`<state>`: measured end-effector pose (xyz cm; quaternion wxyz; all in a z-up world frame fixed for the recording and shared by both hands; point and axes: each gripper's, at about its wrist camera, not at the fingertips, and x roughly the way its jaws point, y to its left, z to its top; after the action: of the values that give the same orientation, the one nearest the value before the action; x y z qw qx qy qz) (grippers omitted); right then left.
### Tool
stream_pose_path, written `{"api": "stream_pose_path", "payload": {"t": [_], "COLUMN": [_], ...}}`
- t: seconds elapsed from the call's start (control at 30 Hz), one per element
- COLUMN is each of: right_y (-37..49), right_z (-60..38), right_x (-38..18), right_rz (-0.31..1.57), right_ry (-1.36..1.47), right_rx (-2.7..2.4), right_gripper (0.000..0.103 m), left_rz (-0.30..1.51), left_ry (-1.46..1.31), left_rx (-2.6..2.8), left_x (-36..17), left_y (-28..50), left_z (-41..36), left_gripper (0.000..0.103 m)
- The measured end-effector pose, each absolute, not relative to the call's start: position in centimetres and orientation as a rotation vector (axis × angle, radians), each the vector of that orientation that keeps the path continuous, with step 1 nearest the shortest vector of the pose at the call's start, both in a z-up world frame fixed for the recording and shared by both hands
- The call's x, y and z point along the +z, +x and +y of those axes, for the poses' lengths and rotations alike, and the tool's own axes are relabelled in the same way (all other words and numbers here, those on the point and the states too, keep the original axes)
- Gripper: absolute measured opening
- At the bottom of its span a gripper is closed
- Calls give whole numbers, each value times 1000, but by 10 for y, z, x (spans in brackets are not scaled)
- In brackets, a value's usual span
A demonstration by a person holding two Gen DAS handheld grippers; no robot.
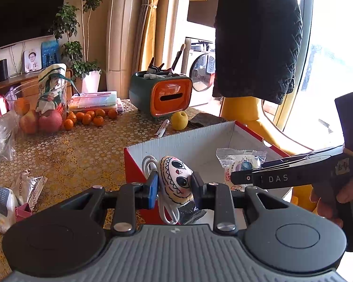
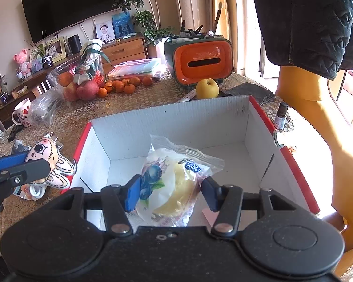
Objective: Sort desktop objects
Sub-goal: 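Carry the plush keychain and wrapped bun with both tools over the red box, then lower the wrapped bun into the box with the right tool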
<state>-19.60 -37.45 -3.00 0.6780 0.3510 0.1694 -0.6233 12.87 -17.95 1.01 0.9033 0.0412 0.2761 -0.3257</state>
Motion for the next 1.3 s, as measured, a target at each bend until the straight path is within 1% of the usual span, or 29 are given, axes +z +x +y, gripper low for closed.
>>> {"api": "stream_pose_path", "payload": {"t": [0.3,0.6,0.83,1.17,1.3], "right_y": [-195,-197,-197,-199,-200], "right_z": [-386,-388,-391,-390,-390], "right_x": [-45,-48,-54,-59,-60], "right_rz": [416,418,423,423,425], "right_ry": [810,814,817,829,832], "right_rx": [-1397,-1399,-1399,-1404,-1402], "right_gripper": [54,54,54,54,54], "left_rz": [570,576,648,620,624], "left_ry": [91,81,33,124,118], "left_rx": [-674,-658,-642,-661,-657], "left_x": [8,5,-10,-17,-19], "left_y": [132,136,145,136,136], "left_z": [-184,-180,-174,-195,-194], "left_gripper": [28,28,28,28,28]}}
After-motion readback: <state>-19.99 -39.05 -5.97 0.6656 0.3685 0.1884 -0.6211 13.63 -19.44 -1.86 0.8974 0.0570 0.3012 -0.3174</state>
